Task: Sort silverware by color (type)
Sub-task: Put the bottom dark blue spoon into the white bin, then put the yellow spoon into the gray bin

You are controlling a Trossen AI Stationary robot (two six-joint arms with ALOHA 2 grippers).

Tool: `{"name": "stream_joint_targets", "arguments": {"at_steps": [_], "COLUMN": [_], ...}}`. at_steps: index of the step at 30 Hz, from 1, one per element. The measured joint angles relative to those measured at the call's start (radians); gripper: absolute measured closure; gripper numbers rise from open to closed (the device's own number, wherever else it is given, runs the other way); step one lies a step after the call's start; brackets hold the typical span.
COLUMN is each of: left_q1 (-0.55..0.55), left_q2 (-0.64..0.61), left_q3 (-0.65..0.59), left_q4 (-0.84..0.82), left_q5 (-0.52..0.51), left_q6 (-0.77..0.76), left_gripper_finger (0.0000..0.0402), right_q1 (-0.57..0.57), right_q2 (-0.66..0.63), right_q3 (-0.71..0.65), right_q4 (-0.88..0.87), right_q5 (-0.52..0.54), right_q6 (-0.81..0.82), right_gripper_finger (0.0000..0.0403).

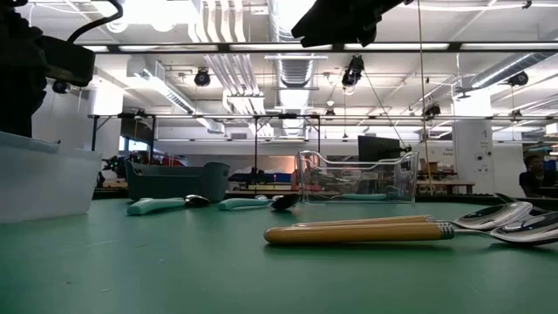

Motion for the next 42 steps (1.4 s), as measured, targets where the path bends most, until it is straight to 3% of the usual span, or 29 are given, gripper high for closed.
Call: {"name": "stream_joint_targets", "arguments": {"at_steps": [20,31,38,42], "left_q1": [0.000,0.000,0.000,0.000], "left_q2": [0.000,0.000,-0.004,-0.004], "left_q3": [0.000,-0.001,0.040,0.122], "left_q4": [-0.002,-0.026,-0.027,-0.025], "left_q5": [-0.002,-0.006,-0.012,-0.067], "left_q6": [0.000,0.005,0.085,0.233], "left_gripper_finger": [0.0401,0.0358,0.0354,0.0353], "right_q1": [0.000,0.003,0.003,0.014], "right_q2": [-0.001,-0.002,-0.003,-0.003], "right_q3": [0.000,0.000,0.000,0.000], "right_q4": [-0.009,-0.016,-0.049,-0.084], "right_q5": [0.000,0.000,-0.001,-0.009], "right_q6": [0.013,0.044,0.120,0.192], "right_gripper_finger": [0.0202,0.0202,0.0202,0.0202]}}
